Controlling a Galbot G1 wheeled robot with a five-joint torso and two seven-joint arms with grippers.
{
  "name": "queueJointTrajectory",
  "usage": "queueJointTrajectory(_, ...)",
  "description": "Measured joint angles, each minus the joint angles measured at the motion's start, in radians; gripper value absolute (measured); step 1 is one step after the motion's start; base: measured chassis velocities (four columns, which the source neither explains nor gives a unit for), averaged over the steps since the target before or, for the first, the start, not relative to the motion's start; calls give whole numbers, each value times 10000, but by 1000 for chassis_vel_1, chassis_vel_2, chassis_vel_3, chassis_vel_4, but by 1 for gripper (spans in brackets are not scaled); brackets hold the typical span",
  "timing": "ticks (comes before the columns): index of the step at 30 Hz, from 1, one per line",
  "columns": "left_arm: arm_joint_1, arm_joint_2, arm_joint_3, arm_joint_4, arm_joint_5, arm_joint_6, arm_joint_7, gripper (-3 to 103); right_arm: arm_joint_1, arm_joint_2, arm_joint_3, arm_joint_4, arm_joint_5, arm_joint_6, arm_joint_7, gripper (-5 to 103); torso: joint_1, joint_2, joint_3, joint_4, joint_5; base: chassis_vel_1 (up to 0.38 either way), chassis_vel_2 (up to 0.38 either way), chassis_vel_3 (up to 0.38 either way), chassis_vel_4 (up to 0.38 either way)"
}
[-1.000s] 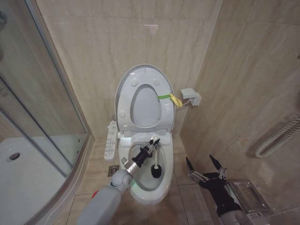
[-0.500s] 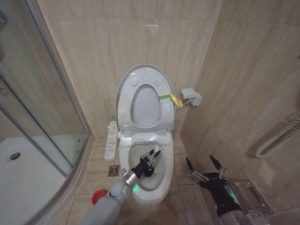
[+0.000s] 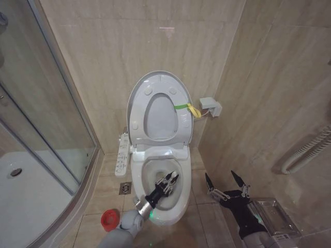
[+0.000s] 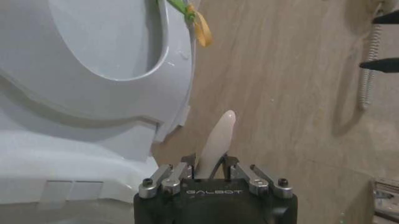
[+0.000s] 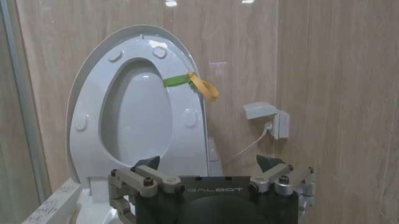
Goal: Open the toilet lid, clean the toilet bowl with a toilet brush, close the toilet lid, and flush.
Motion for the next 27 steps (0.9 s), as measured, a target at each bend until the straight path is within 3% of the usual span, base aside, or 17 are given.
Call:
queueJointTrajectory(11,-503,-49,-165,-935,-661,306,-180,24,0,0,0,-1,0,0,0,100,2,-1,1,-4,0,0,0,0,0)
queueJointTrajectory(16,-332,-99,-212,-117,-671,87,165,20,0,-1,0,-1,0,0,0,100,0,1,-3,3,-4,0,0,0,0)
queueJointTrajectory(18,-329,-131,-265,410,-593,9,227,20,0,1,0,-1,0,0,1,100,-3,2,-3,-8,1,0,0,0,0)
queueJointTrajectory(19,-351,-141,-309,472,-559,-23,227,20,-2,-11,0,-2,0,-3,-7,100,1,1,0,16,-11,0,0,0,0)
queueJointTrajectory(20,-351,-141,-309,472,-559,-23,227,20,-2,-11,0,-2,0,-3,-7,100,1,1,0,16,-11,0,0,0,0)
queueJointTrajectory(21,-370,-114,-359,449,-534,-19,191,17,-1,3,0,0,0,0,0,100,0,2,-3,-16,4,0,0,0,0)
queueJointTrajectory(22,-324,-71,-388,317,-532,-1,130,17,-1,-4,3,-1,0,0,1,100,-1,1,0,4,-3,0,0,0,0)
queueJointTrajectory(27,-249,153,-368,-559,-659,203,-133,17,-1,-1,1,-2,0,0,-1,100,1,-2,2,-1,0,0,0,0,0)
